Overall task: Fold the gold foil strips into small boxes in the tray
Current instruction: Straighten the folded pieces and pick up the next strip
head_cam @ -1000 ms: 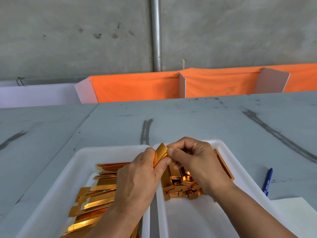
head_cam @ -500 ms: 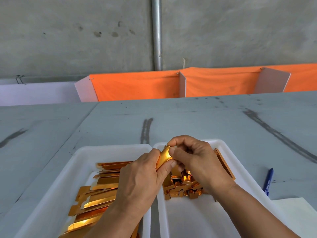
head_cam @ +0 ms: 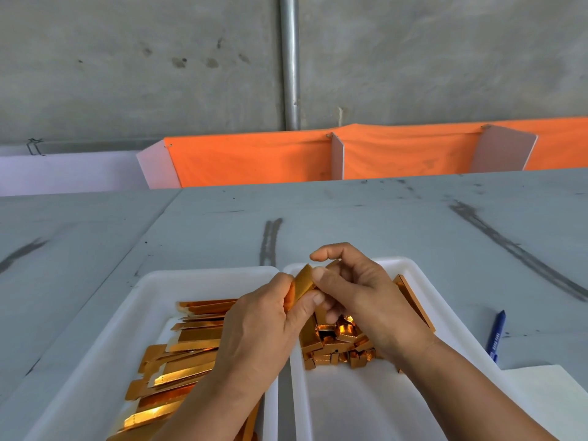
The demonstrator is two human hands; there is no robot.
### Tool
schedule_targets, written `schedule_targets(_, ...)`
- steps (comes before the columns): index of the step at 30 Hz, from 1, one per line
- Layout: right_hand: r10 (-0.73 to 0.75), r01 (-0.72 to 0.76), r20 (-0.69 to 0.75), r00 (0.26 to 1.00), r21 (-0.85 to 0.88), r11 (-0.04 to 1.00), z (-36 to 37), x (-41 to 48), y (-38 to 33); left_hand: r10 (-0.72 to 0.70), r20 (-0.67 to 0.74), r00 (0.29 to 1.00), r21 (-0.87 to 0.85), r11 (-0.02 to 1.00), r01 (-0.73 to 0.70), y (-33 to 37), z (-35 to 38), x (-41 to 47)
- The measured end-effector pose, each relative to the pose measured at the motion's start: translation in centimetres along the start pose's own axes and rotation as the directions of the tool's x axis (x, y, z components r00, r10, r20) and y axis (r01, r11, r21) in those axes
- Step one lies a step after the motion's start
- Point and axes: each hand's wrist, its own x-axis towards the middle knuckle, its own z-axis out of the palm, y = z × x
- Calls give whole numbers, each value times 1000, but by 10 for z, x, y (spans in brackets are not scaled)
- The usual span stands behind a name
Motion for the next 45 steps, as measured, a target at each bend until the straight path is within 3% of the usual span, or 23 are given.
schedule_targets(2, -18, 17, -33, 999, -28, 999, 1, 1, 1, 9, 27, 1000, -71, 997, -7, 3, -2, 0)
schedule_targets(4, -24, 20, -100, 995, -45, 999, 0, 2, 1, -49, 84, 995, -277, 958, 71, 4, -5, 0)
schedule_targets(7, 11, -15, -184, 983, -22, 1000, -5, 4, 1, -173, 269, 947, -583, 754, 303, 2, -12, 3)
schedule_targets(9, 18, -21, -176, 984, -14, 1000, -8, 4, 1, -188, 300, 935, -639, 688, 344, 4, -14, 3)
schedule_targets(13, 12, -17, -60, 998, -77, 997, -4, 2, 0, -173, 320, 931, -673, 650, 352, 8, -11, 1)
schedule_targets(15, -1, -8, -119, 993, -80, 997, -6, 3, -3, -172, 304, 937, -666, 665, 338, 5, -12, 3)
schedule_targets(18, 24, -33, -335, 942, -22, 999, -24, 7, -6, -289, 198, 937, -553, 756, 350, -11, -17, 9)
schedule_targets(20, -31, -69, -452, 892, -204, 977, -40, 11, -4, -420, 135, 898, -405, 803, 437, -24, -23, 11)
schedule_targets(22, -88, -146, -476, 875, -434, 889, -51, 14, 1, -501, 120, 857, -79, 856, 511, -37, -26, 12)
schedule_targets(24, -97, -220, -465, 880, -579, 785, -54, 17, 5, -547, 162, 821, 204, 833, 515, -46, -29, 10)
schedule_targets(27, -94, -293, -475, 875, -674, 678, -49, 18, 8, -584, 318, 747, 325, 807, 493, -49, -33, 9)
schedule_targets(29, -137, -251, -452, 882, -695, 674, -43, 17, 9, -604, 462, 649, 377, 796, 473, -46, -36, 8)
schedule_targets(31, -186, -171, -393, 900, -713, 679, -36, 16, 12, -636, 587, 501, 434, 770, 468, -43, -37, 6)
schedule_targets(33, -201, -105, -327, 923, -719, 687, -29, 15, 15, -661, 660, 357, 507, 743, 437, -36, -37, 4)
schedule_targets(34, -198, -81, -295, 935, -720, 690, -26, 15, 17, -667, 669, 328, 548, 741, 389, -34, -35, 3)
schedule_targets(37, -199, -13, -209, 958, -720, 694, -16, 12, 19, -642, 649, 408, 625, 756, 196, -28, -25, 2)
schedule_targets(39, -198, 14, -174, 965, -717, 697, -12, 9, 19, -593, 637, 493, 590, 786, 183, -27, -20, 0)
schedule_targets(42, -205, 35, -162, 965, -699, 715, -10, 8, 19, -568, 568, 596, 456, 820, 347, -32, -22, 2)
schedule_targets(45, -213, 64, -156, 965, -644, 762, -9, 6, 16, -565, 403, 720, 111, 811, 574, -40, -33, 9)
